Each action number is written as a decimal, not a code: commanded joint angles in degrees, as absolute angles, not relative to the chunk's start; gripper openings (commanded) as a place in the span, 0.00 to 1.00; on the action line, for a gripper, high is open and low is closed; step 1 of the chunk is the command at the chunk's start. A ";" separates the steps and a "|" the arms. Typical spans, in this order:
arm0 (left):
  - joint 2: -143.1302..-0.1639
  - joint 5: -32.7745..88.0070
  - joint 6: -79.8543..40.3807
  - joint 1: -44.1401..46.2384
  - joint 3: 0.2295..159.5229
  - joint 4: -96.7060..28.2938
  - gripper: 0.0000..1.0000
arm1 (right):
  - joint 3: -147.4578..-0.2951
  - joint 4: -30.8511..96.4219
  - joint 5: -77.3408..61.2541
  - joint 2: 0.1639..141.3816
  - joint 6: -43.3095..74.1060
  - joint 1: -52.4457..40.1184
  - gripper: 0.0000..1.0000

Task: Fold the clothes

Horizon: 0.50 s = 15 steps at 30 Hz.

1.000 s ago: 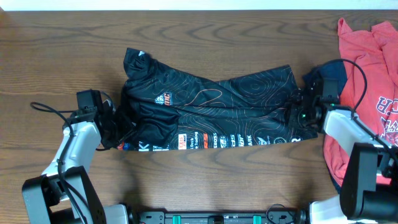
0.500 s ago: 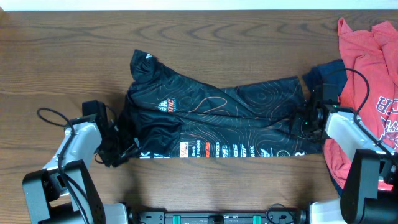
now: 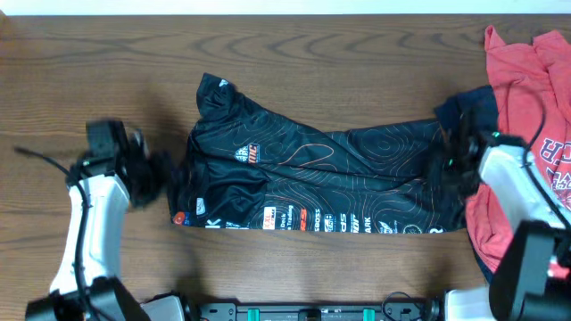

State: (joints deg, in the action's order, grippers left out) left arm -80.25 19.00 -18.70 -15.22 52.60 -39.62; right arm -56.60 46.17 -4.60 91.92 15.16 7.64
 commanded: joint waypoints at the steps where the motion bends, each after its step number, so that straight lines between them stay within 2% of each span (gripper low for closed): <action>1: -80.55 20.29 -17.56 -11.38 57.12 -34.17 0.68 | -61.21 46.13 -12.82 87.22 11.46 7.64 0.60; 7: -91.79 20.32 -17.61 -6.87 62.98 -20.86 0.68 | -61.82 46.46 -13.98 85.47 9.96 5.32 0.64; 12: -105.43 20.34 -17.61 -5.17 71.83 -15.77 0.82 | -61.82 46.68 -13.98 85.49 9.10 3.03 0.66; 15: -112.36 20.34 -17.69 -4.89 76.60 -13.72 0.82 | -61.82 46.30 -13.96 85.49 9.10 2.04 0.67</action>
